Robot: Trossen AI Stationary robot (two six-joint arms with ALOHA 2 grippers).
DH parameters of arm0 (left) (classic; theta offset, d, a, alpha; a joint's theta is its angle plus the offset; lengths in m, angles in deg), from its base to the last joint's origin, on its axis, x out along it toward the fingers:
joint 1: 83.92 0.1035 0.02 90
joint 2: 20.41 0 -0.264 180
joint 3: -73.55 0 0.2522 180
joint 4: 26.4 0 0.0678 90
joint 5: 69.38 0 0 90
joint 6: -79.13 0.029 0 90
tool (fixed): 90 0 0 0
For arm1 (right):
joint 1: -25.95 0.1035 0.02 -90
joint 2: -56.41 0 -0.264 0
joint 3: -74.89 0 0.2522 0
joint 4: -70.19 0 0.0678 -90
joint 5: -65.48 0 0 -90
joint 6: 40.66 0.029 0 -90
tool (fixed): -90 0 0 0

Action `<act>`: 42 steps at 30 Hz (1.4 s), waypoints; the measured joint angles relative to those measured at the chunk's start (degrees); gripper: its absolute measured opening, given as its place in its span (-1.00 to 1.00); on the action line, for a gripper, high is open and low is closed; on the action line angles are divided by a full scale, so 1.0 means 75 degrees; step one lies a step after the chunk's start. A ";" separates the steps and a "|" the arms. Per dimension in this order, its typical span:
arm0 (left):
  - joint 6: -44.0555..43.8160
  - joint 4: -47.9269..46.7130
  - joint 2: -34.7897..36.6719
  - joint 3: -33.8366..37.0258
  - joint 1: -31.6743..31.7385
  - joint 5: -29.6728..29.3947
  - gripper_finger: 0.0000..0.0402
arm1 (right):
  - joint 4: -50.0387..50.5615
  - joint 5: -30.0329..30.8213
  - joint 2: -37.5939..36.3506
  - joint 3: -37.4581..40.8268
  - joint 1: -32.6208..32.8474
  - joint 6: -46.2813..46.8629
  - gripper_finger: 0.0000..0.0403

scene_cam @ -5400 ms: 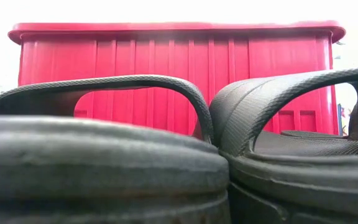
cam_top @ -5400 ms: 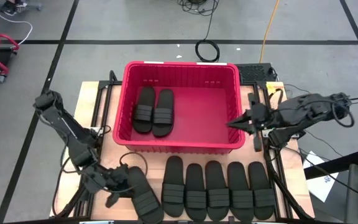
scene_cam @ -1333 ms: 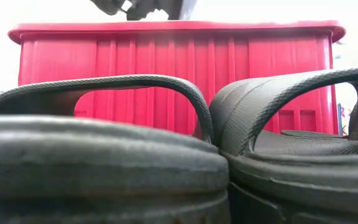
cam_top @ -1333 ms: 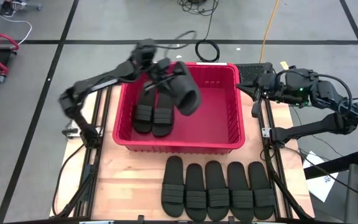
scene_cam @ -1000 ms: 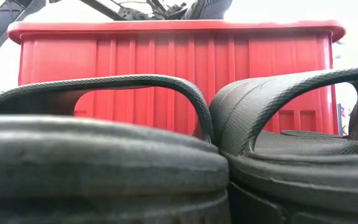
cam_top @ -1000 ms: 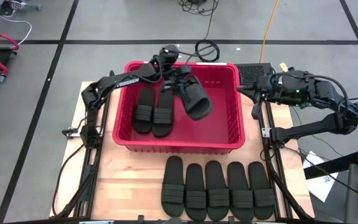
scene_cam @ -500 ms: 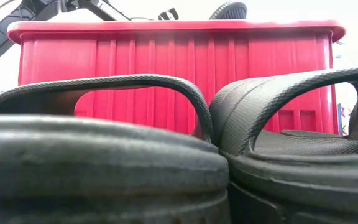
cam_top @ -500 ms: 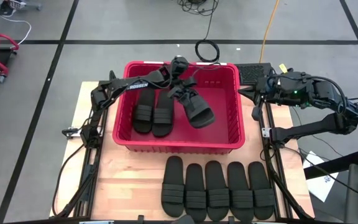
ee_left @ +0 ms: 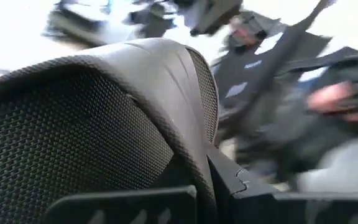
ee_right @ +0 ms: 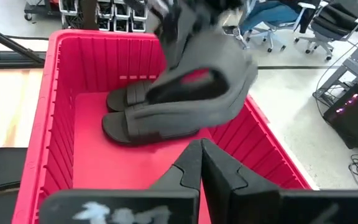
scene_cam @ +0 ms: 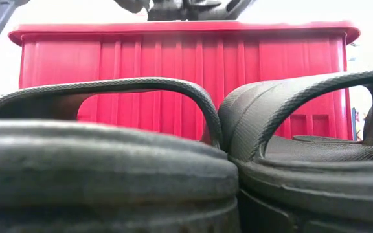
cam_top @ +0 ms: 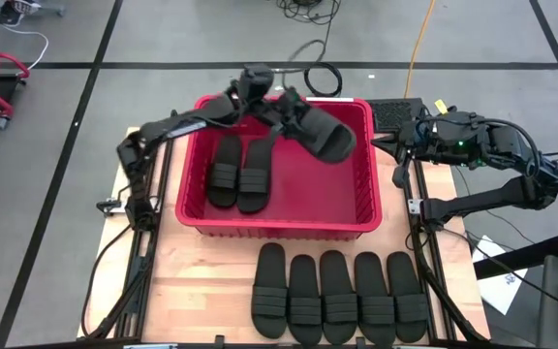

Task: Pick and place slides into bin
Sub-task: Put the black slide into the red bin

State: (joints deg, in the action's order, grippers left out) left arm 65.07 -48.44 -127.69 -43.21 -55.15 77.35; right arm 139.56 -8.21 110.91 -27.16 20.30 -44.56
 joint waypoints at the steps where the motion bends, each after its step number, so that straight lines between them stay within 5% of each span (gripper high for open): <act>1: 0.0824 -0.1162 0.0138 -0.0366 -0.0036 -0.0640 -1.00 | 0.0000 0.0000 0.0000 0.0000 0.0000 -0.0010 -1.00; 4: 0.3448 -0.4896 0.0293 -0.1860 -0.0301 -0.3927 -1.00 | -0.0003 0.0012 0.0000 0.0000 0.0000 -0.0166 -1.00; 6: 0.4374 -0.6602 0.0110 -0.2701 -0.0353 -0.5117 -1.00 | -0.0006 0.0021 0.0003 0.0000 -0.0005 -0.0257 -1.00; 10: 0.5450 -0.8509 -0.0179 -0.3122 -0.0252 -0.3986 -1.00 | -0.0091 0.0021 0.0009 0.0000 -0.0155 -0.0428 -1.00; 15: 0.6555 -0.7930 -0.0192 -0.2207 -0.0154 -0.3176 -1.00 | -0.0460 0.0012 -0.0005 0.0139 -0.0451 -0.0530 -1.00; 22: 0.8995 -0.9111 -0.0898 -0.1704 -0.0363 -0.3260 -1.00 | -0.1395 -0.0015 -0.0093 0.0988 -0.0553 -0.0343 -1.00; 30: 0.9633 -0.8684 -0.1657 -0.1724 -0.0530 -0.3634 -1.00 | -0.1504 -0.0020 -0.0108 0.1387 -0.0551 0.0027 -1.00; 42: 0.9892 -0.8677 -0.2822 -0.1739 -0.0511 -0.2951 -1.00 | -0.1501 -0.0025 -0.0432 0.1387 -0.0551 -0.0002 -1.00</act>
State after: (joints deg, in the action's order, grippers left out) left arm 139.26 -113.52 -148.85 -56.25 -58.98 55.22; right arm 128.31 -8.40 107.67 -16.76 16.17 -44.58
